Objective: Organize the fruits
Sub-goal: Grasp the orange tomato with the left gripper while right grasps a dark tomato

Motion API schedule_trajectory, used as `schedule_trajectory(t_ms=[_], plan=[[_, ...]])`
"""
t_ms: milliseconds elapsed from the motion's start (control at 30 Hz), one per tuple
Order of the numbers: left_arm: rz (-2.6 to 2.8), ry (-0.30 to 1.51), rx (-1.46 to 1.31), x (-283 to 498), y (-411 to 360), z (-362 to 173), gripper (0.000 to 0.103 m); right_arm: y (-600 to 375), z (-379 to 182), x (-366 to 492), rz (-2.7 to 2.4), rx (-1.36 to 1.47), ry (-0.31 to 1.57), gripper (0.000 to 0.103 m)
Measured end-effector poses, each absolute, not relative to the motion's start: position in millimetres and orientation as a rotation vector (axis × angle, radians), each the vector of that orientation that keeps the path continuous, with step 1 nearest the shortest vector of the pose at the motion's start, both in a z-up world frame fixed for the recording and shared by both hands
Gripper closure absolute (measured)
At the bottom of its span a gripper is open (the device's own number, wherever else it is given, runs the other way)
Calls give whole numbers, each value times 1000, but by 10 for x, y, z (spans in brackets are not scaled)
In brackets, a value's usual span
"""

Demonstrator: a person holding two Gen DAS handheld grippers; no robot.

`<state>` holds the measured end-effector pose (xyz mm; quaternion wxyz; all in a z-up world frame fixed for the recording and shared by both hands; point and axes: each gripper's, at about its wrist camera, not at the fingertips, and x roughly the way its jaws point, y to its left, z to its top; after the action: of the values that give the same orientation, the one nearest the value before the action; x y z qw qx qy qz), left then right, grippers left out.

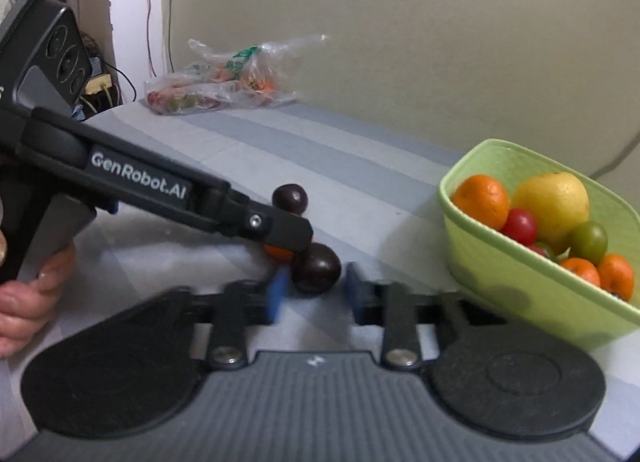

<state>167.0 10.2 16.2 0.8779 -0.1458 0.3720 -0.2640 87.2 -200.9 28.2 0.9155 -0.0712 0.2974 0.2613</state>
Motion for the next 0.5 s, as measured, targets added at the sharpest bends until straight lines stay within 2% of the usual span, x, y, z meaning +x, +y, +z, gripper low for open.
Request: schedule_trajectory(t_ms=[500], plan=[[-706, 795, -304, 887, -358, 189, 75, -2565, 343, -123, 446, -100, 585, 75]])
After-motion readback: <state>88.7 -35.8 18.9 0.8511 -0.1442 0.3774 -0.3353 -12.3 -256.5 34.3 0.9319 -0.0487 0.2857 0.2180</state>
